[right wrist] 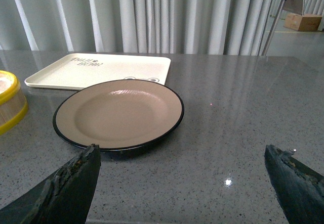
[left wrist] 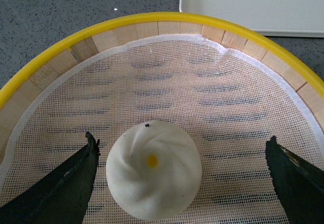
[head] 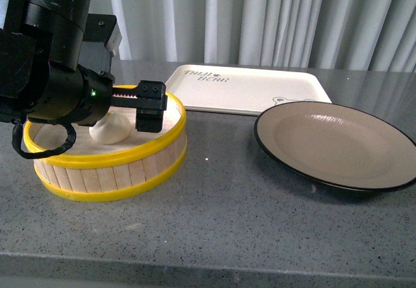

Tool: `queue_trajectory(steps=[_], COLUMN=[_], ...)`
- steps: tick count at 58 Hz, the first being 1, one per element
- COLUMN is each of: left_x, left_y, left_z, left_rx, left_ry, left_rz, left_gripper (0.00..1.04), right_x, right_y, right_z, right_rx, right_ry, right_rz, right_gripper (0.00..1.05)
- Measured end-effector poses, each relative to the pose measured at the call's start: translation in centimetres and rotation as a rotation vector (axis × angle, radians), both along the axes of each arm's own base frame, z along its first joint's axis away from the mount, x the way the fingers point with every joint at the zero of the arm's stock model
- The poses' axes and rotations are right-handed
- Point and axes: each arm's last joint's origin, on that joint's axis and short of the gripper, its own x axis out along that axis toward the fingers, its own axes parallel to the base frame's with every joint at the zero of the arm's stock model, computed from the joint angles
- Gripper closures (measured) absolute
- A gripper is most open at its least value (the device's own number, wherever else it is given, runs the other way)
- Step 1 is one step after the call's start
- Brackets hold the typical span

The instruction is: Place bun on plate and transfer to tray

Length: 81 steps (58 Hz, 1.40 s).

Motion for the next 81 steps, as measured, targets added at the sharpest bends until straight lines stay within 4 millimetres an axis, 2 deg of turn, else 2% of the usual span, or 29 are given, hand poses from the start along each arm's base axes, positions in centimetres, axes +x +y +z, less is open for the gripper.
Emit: queue_trajectory(steps=[32, 40, 58, 64, 66, 71, 81], left_x=[1.1, 1.1, 1.0, 0.8, 0.6, 0.3, -1.0], left_y=[1.2, 1.2, 0.9, 0.3, 0.1, -0.6, -2.2], left_z=[-0.8, -0.8, -0.8, -0.4, -0.2, 0.9, 4.4], left_rx=[-0.007, -0.009, -0.019, -0.02, -0.02, -0.021, -0.031], left_ry=[0.018, 0.017, 0.021, 0.01, 0.003, -0.036, -0.141], left_rz=[0.072, 0.075, 0.051, 0.023, 0.016, -0.01, -0.08], left_gripper=[0.07, 0.33, 0.79, 0.98, 1.01, 1.01, 1.01], right_x=[0.0, 0.0, 0.0, 0.0, 0.0, 0.0, 0.0], right_y=[0.0, 0.0, 0.0, 0.0, 0.0, 0.0, 0.0], right_z=[0.0, 0.0, 0.0, 0.0, 0.0, 0.0, 0.0], right_rx=[0.0, 0.0, 0.0, 0.0, 0.0, 0.0, 0.0], right_ry=[0.0, 0.0, 0.0, 0.0, 0.0, 0.0, 0.0], right_rz=[0.0, 0.0, 0.0, 0.0, 0.0, 0.0, 0.0], right_gripper=[0.08, 0.08, 0.08, 0.08, 0.08, 0.08, 0.08])
